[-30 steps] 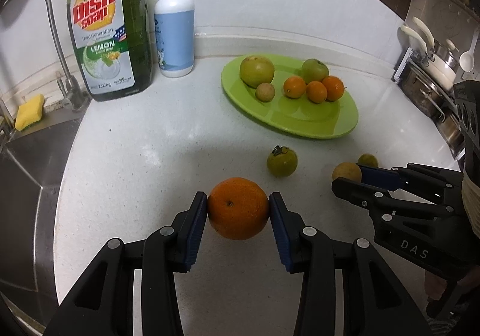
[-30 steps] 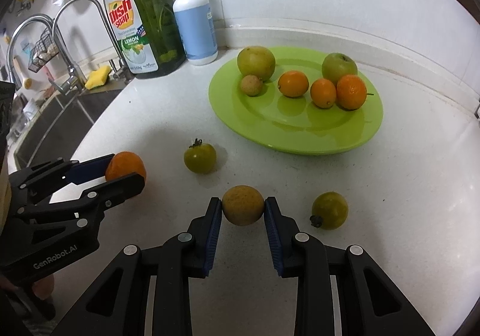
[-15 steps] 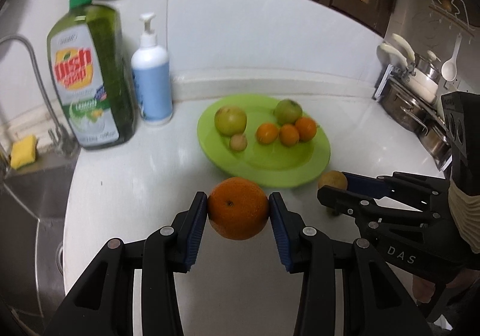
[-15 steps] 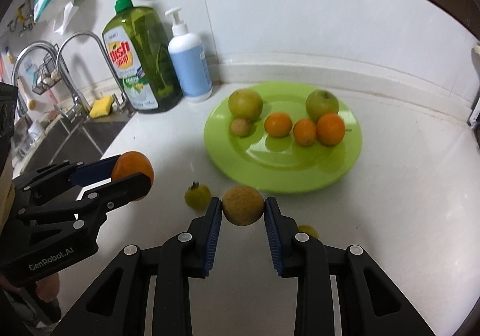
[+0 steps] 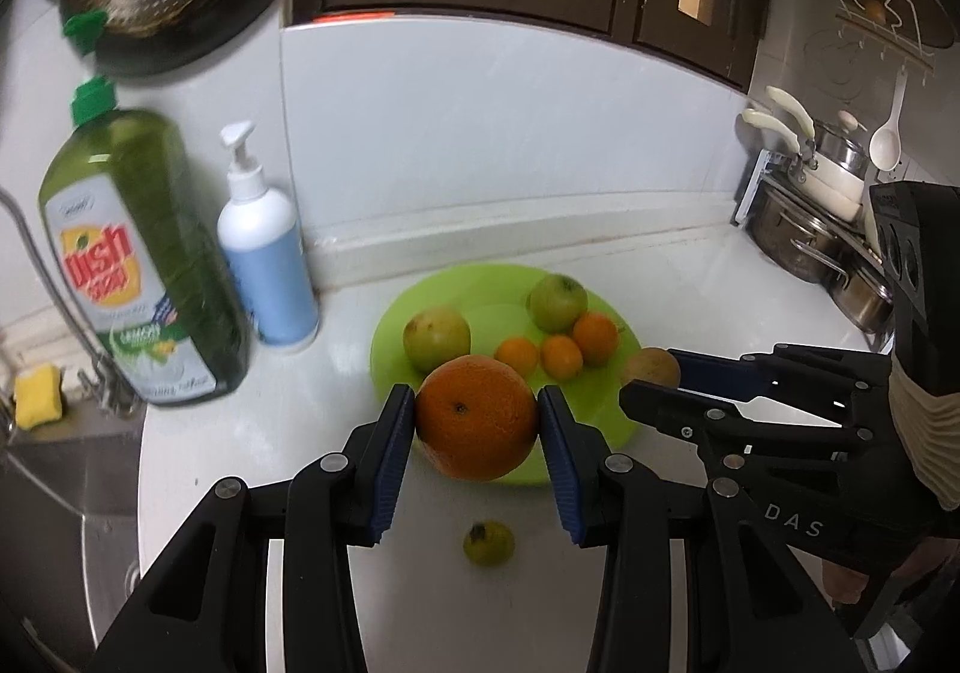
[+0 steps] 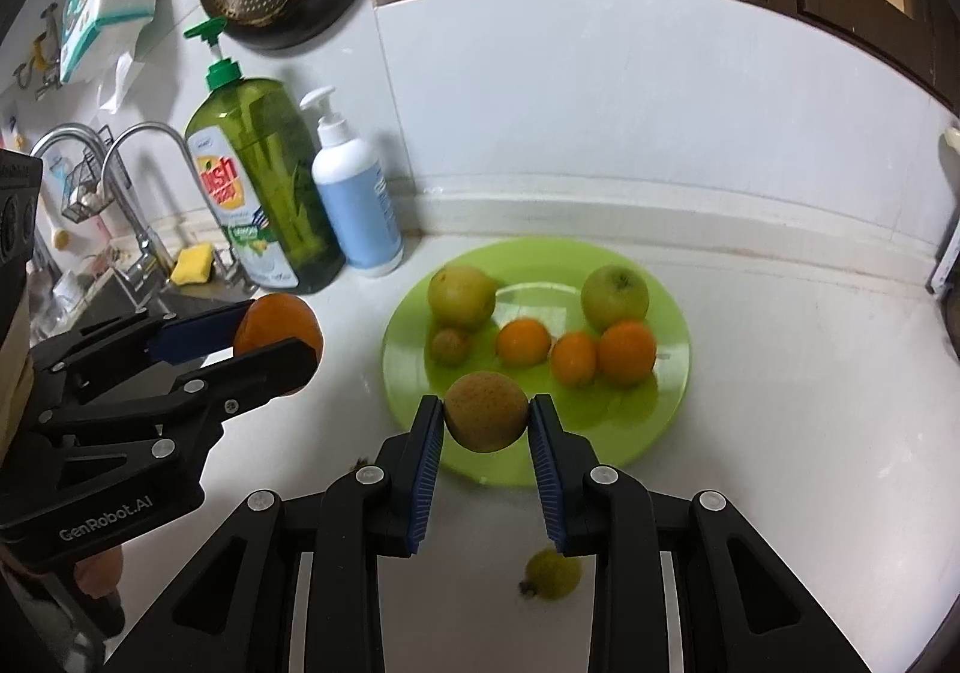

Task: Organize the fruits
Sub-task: 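Carry both fruits onto the green plate and open both tools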

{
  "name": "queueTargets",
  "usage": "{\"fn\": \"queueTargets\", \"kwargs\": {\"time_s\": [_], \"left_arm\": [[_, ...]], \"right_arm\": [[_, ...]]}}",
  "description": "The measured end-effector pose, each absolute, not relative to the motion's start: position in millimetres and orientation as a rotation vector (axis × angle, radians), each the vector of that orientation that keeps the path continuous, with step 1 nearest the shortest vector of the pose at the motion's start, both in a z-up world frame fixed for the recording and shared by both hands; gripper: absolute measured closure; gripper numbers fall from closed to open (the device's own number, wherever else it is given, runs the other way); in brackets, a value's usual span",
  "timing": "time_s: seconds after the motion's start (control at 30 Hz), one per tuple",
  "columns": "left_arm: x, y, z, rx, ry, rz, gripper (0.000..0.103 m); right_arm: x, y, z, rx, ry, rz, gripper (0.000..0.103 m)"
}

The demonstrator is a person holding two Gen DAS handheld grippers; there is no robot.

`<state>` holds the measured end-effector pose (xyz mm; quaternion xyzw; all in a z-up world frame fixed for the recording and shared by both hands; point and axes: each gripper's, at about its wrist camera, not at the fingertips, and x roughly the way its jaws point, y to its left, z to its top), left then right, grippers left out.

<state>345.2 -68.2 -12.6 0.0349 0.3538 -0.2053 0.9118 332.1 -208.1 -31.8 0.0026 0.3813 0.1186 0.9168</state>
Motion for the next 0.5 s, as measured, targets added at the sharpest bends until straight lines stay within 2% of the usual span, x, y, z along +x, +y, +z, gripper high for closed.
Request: {"fn": "queueTargets", "kwargs": {"time_s": [0.5], "left_arm": [[405, -95, -4, 0.118, 0.740, -0.459, 0.061]], "right_arm": [[395, -221, -20, -0.035, 0.763, 0.235, 0.072]]}}
